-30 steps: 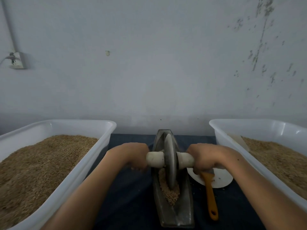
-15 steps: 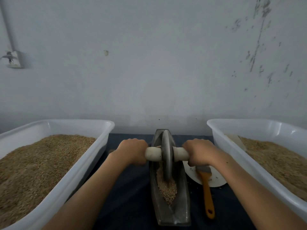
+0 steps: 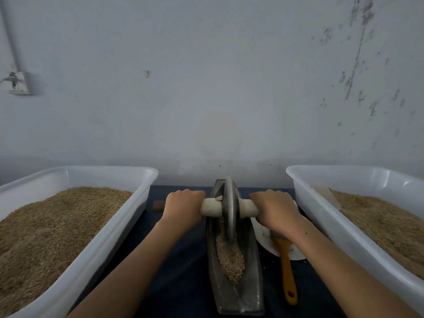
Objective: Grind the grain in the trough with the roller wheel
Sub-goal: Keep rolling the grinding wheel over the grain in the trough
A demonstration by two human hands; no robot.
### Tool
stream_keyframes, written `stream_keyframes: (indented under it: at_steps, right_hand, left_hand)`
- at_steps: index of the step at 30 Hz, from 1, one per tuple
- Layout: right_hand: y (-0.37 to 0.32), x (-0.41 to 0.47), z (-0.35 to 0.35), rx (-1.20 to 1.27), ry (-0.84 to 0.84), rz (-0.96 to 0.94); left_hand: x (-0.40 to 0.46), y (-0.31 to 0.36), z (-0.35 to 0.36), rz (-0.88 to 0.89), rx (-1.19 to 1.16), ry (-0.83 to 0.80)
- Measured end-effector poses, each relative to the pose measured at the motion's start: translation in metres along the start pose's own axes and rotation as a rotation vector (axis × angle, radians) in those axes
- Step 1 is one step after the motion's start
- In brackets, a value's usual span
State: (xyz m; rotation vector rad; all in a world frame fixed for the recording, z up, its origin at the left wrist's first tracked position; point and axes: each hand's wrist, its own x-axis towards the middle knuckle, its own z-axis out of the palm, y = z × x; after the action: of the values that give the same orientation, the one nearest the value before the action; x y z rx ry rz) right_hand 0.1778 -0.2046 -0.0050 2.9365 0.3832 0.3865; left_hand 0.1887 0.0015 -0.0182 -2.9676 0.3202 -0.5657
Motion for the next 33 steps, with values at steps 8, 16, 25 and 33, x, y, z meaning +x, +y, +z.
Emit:
stream_keyframes:
  at_steps: [8, 16, 25, 33]
  right_hand:
    - [0.001, -0.007, -0.026, 0.077, -0.410, -0.037]
    - [0.000, -0.003, -0.012, 0.017, -0.221, -0.022]
    - [0.003, 0.001, -0.005, 0.010, -0.111, -0.045]
    - [0.001, -0.008, -0.025, 0.079, -0.454, -0.071]
  left_hand:
    - [0.002, -0.011, -0.014, 0.072, -0.107, -0.420]
    - [0.002, -0.005, -0.010, 0.019, -0.016, -0.247]
    - [0.001, -0.004, -0.007, 0.038, 0.000, -0.172]
    - [-0.004, -0.009, -0.027, 0.069, -0.273, -0.643]
